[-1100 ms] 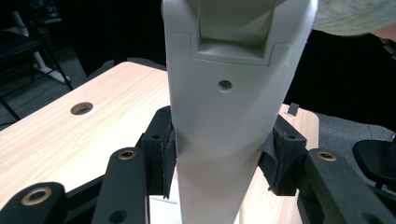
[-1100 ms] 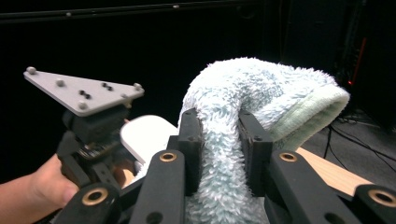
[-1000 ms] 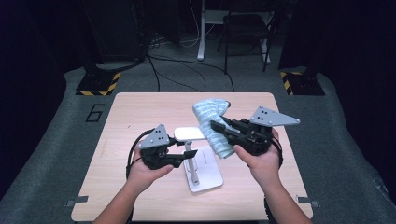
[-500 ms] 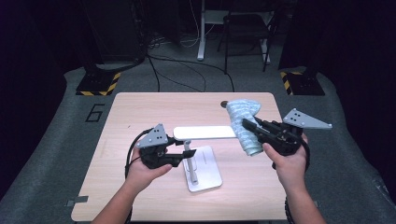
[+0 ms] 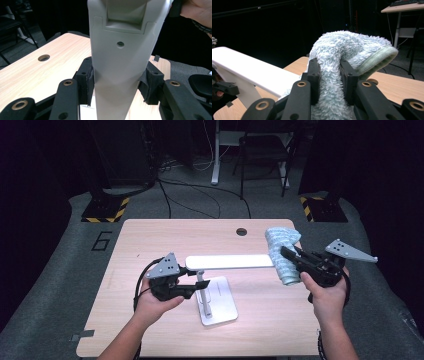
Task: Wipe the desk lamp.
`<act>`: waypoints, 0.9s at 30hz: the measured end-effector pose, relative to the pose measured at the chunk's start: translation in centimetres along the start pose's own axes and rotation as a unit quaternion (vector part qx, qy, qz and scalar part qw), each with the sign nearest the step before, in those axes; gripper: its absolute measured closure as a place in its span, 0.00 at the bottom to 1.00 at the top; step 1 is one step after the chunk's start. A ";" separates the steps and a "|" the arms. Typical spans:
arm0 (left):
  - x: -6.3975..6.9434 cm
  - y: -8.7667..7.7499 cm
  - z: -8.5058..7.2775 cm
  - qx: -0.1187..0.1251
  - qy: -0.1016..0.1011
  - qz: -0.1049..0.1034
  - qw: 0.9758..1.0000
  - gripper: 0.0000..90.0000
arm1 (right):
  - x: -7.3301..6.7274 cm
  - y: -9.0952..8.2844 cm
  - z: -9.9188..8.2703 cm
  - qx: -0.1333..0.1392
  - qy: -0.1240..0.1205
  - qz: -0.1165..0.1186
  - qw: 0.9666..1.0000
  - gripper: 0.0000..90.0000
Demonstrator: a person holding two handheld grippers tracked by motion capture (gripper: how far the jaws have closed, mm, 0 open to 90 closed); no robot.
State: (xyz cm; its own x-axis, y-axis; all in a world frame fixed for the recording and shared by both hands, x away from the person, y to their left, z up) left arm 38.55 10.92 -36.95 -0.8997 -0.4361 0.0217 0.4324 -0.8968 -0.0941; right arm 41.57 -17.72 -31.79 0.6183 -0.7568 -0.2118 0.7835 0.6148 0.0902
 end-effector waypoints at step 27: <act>0.0 0.1 0.0 0.000 -0.005 0.006 1.000 0.58 | -3.8 1.8 -0.2 0.007 -0.007 0.040 0.999 0.82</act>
State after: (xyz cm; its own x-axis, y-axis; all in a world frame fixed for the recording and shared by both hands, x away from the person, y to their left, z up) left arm 38.54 10.84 -36.97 -0.8941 -0.4468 0.0305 0.4425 -0.8918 -0.0940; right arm 40.61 -13.69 -30.97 0.6794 -0.7090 -0.1890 0.7325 0.6703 0.1190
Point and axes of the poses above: each handheld gripper's, and its own axes: y roughly forward along the jaws, z roughly out of its top, x roughly to its right, the point moved 8 cm from there along y, roughly forward along the jaws, and after that the axes turned 15 degrees about x, right-handed, at the moved point
